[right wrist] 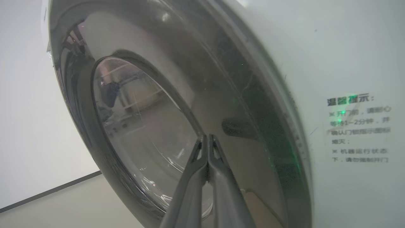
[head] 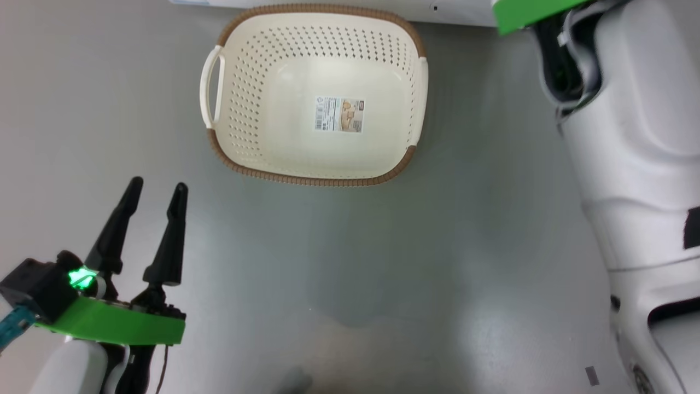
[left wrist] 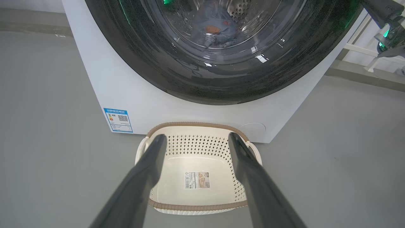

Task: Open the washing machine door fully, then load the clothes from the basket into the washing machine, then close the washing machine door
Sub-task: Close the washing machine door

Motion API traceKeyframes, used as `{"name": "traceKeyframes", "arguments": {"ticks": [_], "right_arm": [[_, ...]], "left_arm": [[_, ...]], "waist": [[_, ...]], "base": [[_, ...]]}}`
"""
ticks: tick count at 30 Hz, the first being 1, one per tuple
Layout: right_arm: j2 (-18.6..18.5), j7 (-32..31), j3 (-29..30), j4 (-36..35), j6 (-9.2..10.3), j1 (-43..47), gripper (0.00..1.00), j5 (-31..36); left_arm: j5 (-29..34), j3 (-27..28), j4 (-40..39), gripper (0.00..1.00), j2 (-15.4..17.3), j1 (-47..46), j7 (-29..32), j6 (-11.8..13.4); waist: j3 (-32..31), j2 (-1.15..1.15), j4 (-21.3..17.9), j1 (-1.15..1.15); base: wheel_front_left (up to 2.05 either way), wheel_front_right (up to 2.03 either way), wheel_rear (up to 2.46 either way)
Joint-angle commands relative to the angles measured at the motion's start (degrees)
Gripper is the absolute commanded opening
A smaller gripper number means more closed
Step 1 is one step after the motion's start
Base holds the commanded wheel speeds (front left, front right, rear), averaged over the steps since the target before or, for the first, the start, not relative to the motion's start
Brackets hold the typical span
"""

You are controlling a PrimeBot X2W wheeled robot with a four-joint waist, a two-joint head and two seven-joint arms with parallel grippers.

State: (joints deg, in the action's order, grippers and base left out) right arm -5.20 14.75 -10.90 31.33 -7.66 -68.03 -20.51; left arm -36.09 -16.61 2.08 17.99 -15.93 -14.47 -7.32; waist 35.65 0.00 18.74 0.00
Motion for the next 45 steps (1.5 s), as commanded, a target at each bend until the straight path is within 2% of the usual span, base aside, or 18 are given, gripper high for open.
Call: {"name": "traceKeyframes", "arguments": {"ticks": [1, 5, 8, 10, 12, 14, 15, 16, 17, 29, 42, 45], "right_arm": [[2.3, 0.3, -2.3, -1.3, 0.17, 3.0, 0.0, -1.4], [2.3, 0.3, -3.8, -3.1, 0.17, 7.4, 0.0, -3.4], [2.3, 0.3, -5.0, -4.6, 0.17, 10.9, 0.0, -1.5], [2.3, 0.3, -5.4, -5.8, 0.17, 13.5, 0.11, -0.9], [2.3, 0.3, -5.4, -6.5, 0.17, 14.7, 0.13, -0.8], [2.3, 0.3, -5.3, -7.7, 0.17, 17.1, 0.2, -0.8], [2.3, 0.3, -5.3, -8.3, 0.17, 18.3, 0.33, -0.8], [2.3, 0.3, -5.2, -8.7, 0.17, 19.5, 0.49, -0.3], [2.3, 0.3, -5.2, -9.2, 0.17, 20.6, 1.0, 0.8], [2.3, 0.3, -2.2, -16.4, 0.17, 36.0, 1.0, 1.6], [2.3, 0.3, 4.0, -22.4, 0.17, 51.2, 1.0, 4.1], [2.3, 0.3, 4.6, -23.5, 0.17, 53.7, 1.0, 6.4]], "left_arm": [[-0.2, 3.2, -0.7, 1.0, 2.3, 0.9, -0.5, -0.2], [0.5, 4.5, -0.6, 1.0, 2.3, 2.0, -0.5, -0.2], [1.2, 5.6, -0.7, 1.0, 2.3, 3.0, -0.5, -0.2], [1.6, 6.4, -0.5, 1.0, 2.3, 3.8, -0.5, -0.2], [2.0, 6.7, -0.5, 1.0, 2.4, 4.3, -0.5, -0.2], [2.7, 7.2, -0.4, 1.0, 2.6, 5.3, -0.5, -0.2], [3.1, 7.6, -0.3, 1.0, 2.6, 5.8, -0.5, -0.2], [3.5, 8.0, -0.3, 1.0, 2.7, 6.3, -0.5, -0.2], [3.9, 8.4, -0.2, 1.0, 2.6, 6.9, -0.5, -0.2], [7.3, 13.5, 0.4, 1.0, 1.2, 13.6, -0.5, -0.2], [10.4, 19.4, -1.2, 1.0, -2.0, 19.0, -0.5, -0.2], [11.4, 20.2, -1.6, 1.0, -2.6, 20.0, -0.5, -0.2]], "waist": [[-1.9, 0.0, -1.1, 0.0], [-4.9, 0.0, -2.4, 0.0], [-7.5, 0.0, -3.3, 0.0], [-9.3, 0.0, -4.0, 0.0], [-10.2, 0.0, -4.4, 0.0], [-11.9, 0.0, -5.2, 0.0], [-12.8, 0.0, -5.6, 0.0], [-13.7, 0.0, -6.0, 0.0], [-14.5, 0.0, -6.4, 0.0], [-23.2, 0.0, -11.9, 0.0], [-28.7, 0.0, -17.5, 0.0], [-29.6, 0.0, -18.2, 0.0]], "base": [[0.0, 0.0, 0.0], [0.0, 0.0, 0.0], [0.0, 0.0, 0.0], [0.0, 0.0, 0.0], [0.0, 0.0, 0.0], [0.0, 0.0, 0.0], [0.0, 0.0, 0.0], [0.0, 0.0, 0.0], [0.0, 0.0, 0.0], [0.0, 0.0, 0.0], [0.0, 0.0, 0.0], [0.0, 0.0, 0.0]]}}
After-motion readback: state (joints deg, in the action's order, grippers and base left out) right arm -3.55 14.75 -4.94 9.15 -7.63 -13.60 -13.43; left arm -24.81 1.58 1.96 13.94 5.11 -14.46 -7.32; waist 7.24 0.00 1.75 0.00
